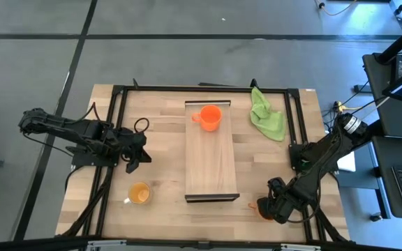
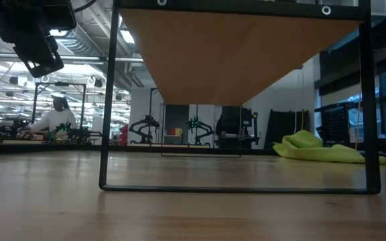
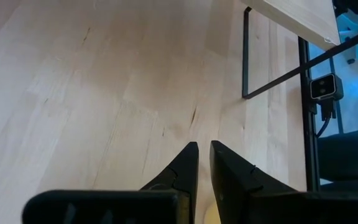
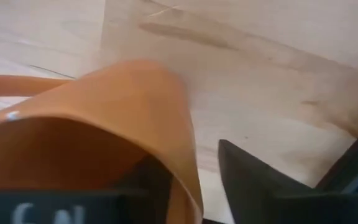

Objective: Stack small to large cups/mugs on shelf
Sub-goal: Put the brown mug on the shelf

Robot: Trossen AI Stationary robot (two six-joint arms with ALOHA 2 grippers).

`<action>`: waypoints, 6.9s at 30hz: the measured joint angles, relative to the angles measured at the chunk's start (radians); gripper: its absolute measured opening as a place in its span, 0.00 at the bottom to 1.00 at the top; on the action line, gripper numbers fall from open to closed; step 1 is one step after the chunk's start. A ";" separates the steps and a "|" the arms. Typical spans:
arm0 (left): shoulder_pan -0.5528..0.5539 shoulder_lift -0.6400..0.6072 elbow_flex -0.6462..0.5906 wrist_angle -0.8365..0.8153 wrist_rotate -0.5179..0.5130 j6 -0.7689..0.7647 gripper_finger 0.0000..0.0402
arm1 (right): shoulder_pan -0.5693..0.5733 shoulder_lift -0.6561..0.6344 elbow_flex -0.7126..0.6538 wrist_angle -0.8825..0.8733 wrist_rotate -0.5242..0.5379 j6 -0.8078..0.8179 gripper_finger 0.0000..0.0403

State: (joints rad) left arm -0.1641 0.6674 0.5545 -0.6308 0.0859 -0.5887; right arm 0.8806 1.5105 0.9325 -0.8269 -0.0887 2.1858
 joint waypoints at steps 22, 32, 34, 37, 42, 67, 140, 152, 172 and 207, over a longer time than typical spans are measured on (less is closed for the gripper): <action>0.000 0.000 0.000 0.017 -0.044 -0.007 0.09 | -0.066 0.000 0.369 -0.542 0.046 -0.086 0.06; 0.032 0.000 0.000 0.029 -0.046 -0.004 0.09 | -0.312 -0.015 0.679 -0.743 0.138 -0.492 0.06; 0.036 0.000 0.000 0.031 -0.045 -0.004 0.09 | -0.364 -0.014 0.689 -0.753 0.149 -0.577 0.06; 0.036 0.000 0.000 0.033 -0.045 -0.004 0.09 | -0.443 -0.012 0.693 -0.741 0.165 -0.707 0.06; 0.036 0.000 0.000 0.033 -0.045 -0.004 0.09 | -0.571 -0.012 0.693 -0.741 0.207 -0.959 0.06; 0.042 0.000 0.000 0.034 -0.187 -0.143 0.09 | -0.879 -0.012 0.693 -0.476 0.203 -1.600 0.06; 0.109 0.006 -0.089 0.296 -0.358 -0.428 0.09 | -0.996 0.117 0.817 -0.271 -0.045 -1.951 0.06; 0.109 0.152 -0.089 0.296 -0.239 -0.503 0.09 | -0.996 0.117 0.817 -0.316 -0.061 -1.935 0.06; 0.110 0.250 -0.086 0.421 -0.225 -0.410 0.09 | -0.995 0.117 0.817 -0.314 -0.123 -1.882 0.06; 0.109 0.249 -0.084 0.544 -0.223 -0.270 0.09 | -0.954 0.224 0.817 -0.327 -0.098 -1.668 0.06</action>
State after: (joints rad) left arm -0.0554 0.9161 0.4702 -0.0867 -0.1371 -0.8592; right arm -0.0731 1.7348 1.7500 -1.1534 -0.1867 0.5179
